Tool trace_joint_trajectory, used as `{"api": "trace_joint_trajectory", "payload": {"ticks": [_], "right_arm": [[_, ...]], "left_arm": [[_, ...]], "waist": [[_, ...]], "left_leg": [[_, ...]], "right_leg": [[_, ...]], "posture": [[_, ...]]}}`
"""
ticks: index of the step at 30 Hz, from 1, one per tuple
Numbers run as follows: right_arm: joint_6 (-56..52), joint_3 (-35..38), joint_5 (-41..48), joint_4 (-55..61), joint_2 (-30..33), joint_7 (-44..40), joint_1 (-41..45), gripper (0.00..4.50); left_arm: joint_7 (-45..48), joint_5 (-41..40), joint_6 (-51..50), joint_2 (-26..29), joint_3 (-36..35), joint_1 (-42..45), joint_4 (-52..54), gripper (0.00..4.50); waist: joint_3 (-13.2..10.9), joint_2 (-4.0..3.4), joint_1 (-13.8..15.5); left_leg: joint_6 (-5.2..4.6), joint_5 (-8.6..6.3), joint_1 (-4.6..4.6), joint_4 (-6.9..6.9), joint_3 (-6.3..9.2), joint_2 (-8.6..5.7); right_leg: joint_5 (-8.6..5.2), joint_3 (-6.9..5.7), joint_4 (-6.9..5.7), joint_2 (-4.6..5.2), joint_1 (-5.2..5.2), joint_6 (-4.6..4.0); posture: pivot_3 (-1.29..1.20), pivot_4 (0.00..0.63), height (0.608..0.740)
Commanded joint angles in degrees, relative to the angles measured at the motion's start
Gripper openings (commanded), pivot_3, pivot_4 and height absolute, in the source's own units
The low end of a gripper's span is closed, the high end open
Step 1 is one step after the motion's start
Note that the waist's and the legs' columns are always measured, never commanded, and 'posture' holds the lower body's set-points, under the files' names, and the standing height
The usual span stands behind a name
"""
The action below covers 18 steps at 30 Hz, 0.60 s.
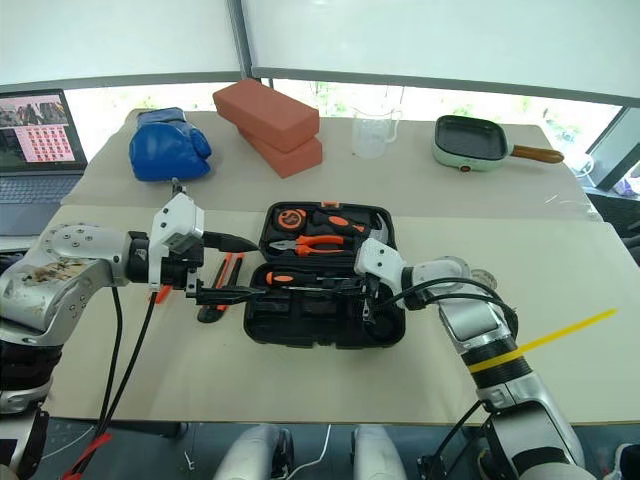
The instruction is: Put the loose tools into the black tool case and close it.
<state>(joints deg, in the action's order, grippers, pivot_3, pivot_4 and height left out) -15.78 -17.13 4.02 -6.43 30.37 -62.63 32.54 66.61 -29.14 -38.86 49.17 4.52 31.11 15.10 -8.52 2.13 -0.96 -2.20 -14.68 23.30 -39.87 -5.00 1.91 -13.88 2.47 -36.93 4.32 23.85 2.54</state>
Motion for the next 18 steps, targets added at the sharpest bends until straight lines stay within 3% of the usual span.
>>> {"api": "trace_joint_trajectory", "payload": {"ticks": [1, 8, 18], "right_arm": [[-3.64, 2.08, 2.89, 2.07, 0.05, 0.16, -1.99, 0.02], [-20.63, 15.25, 22.27, 21.77, 3.29, -0.28, -0.54, 0.02], [-28.51, 21.89, 37.64, 30.54, 13.93, -6.64, 1.79, 3.11]], "left_arm": [[-0.08, 0.37, 1.06, 0.41, -0.78, 0.41, 1.04, 4.50], [-5.80, -1.64, -3.58, 2.61, -8.16, -7.47, 5.12, 4.50], [-18.72, 0.12, -13.10, 0.92, -38.79, -39.76, 15.37, 4.50]], "waist": [[0.00, 0.00, 0.02], [-0.10, -0.11, 0.06], [-0.15, -0.07, 0.09]], "left_leg": [[0.01, 0.01, -0.07, 0.00, 0.00, 0.00], [0.04, 0.03, 0.47, 0.00, 0.01, 0.04], [0.04, 0.01, 0.42, 0.18, 0.06, 0.21]], "right_leg": [[0.00, 0.00, -0.01, 0.00, -0.08, -0.01], [0.01, 0.03, -0.10, 0.07, 0.48, 0.00], [0.01, -0.09, 0.14, 0.17, 0.41, -0.05]], "posture": [[0.00, 0.150, 0.738], [0.00, 0.150, 0.738], [0.00, 0.150, 0.738]]}}
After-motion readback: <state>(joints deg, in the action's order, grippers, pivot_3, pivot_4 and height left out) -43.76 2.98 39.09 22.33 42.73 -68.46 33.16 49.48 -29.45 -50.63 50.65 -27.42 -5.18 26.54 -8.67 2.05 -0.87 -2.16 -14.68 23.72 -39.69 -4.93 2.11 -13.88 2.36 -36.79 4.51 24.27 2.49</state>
